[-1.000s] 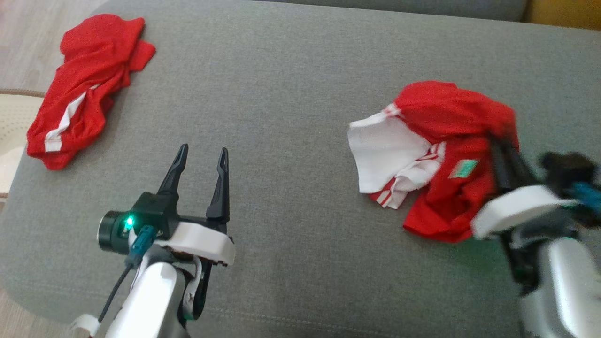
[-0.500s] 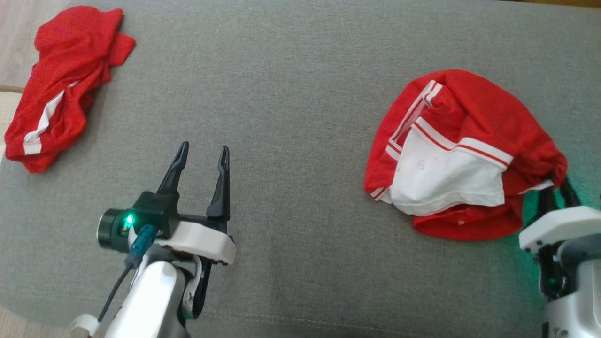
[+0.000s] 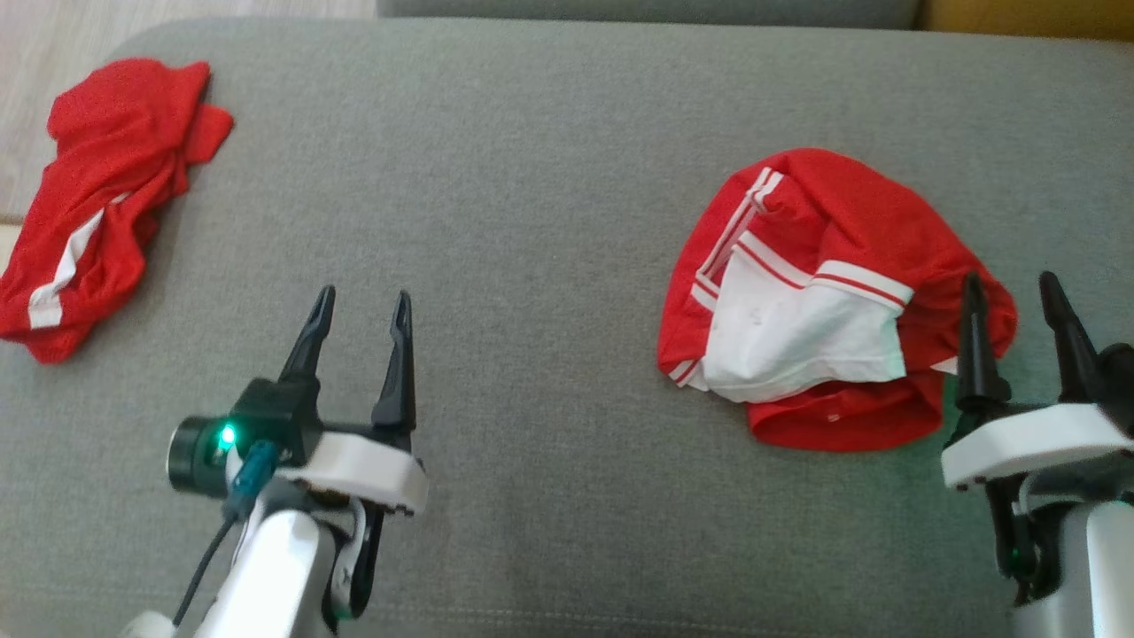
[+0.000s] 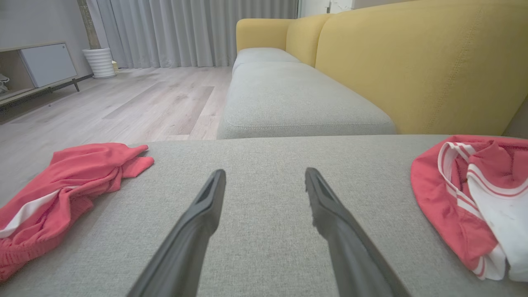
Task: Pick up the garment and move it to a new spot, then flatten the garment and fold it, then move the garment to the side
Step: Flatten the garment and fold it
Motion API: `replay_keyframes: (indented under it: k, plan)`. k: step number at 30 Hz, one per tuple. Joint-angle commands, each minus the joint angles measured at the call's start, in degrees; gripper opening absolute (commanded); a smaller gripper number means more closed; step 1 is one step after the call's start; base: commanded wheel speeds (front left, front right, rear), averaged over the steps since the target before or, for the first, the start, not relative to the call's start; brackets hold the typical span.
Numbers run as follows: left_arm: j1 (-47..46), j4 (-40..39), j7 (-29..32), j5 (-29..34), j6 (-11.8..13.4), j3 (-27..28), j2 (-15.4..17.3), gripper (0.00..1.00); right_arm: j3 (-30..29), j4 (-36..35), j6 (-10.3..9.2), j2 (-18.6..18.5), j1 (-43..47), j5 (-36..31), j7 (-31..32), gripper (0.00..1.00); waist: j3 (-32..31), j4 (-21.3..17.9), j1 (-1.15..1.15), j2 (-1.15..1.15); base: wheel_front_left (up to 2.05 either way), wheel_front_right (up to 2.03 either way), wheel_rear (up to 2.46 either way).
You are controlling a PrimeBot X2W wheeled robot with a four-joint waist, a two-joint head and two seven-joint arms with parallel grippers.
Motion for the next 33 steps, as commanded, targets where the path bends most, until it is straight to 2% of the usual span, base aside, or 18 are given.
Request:
replay_keyframes:
  k: [1, 6, 11, 26, 30, 33]
  plan:
    - [-0.75, -2.06, -0.7, -0.17, 0.27, 2.09, 1.26, 1.0, 1.91, -3.15, 0.43, -0.29, -0.78, -0.24, 0.19, 1.0, -0.59, -0.51, 0.0, 0.0, 0.0, 0.0, 0.0]
    - [0.81, -2.21, -0.7, -0.2, 0.5, 2.03, 1.82, 1.0, 4.74, -10.05, 0.43, -0.29, 3.04, -2.03, 1.54, 1.0, -2.16, -1.34, 0.0, 0.0, 0.0, 0.0, 0.0]
    - [2.07, -2.64, -0.35, -0.19, 0.85, 1.88, 2.45, 1.0, 6.98, -13.45, 0.43, -0.29, 6.56, -2.44, 2.63, 1.0, -3.03, -1.97, 0.0, 0.0, 0.0, 0.0, 0.0]
    - [2.55, -3.53, 0.74, -0.29, 1.46, 0.91, 3.0, 1.0, 7.83, -14.96, 0.43, -0.29, 8.51, -1.75, 3.3, 1.0, -3.07, -2.63, 0.0, 0.0, 0.0, 0.0, 0.0]
    - [1.69, -3.86, 1.36, 0.0, 0.42, -0.61, 2.96, 1.0, 7.77, -14.85, 0.43, -0.29, 8.3, -1.52, 3.2, 1.0, -2.85, -2.65, 0.0, 0.0, 0.0, 0.0, 0.0]
    - [-0.27, -3.77, 2.53, 0.5, -1.44, -3.1, 2.36, 1.0, 7.76, -14.65, 0.43, -0.29, 8.07, -1.35, 3.11, 1.0, -2.3, -2.72, 0.0, 0.0, 0.0, 0.0, 0.0]
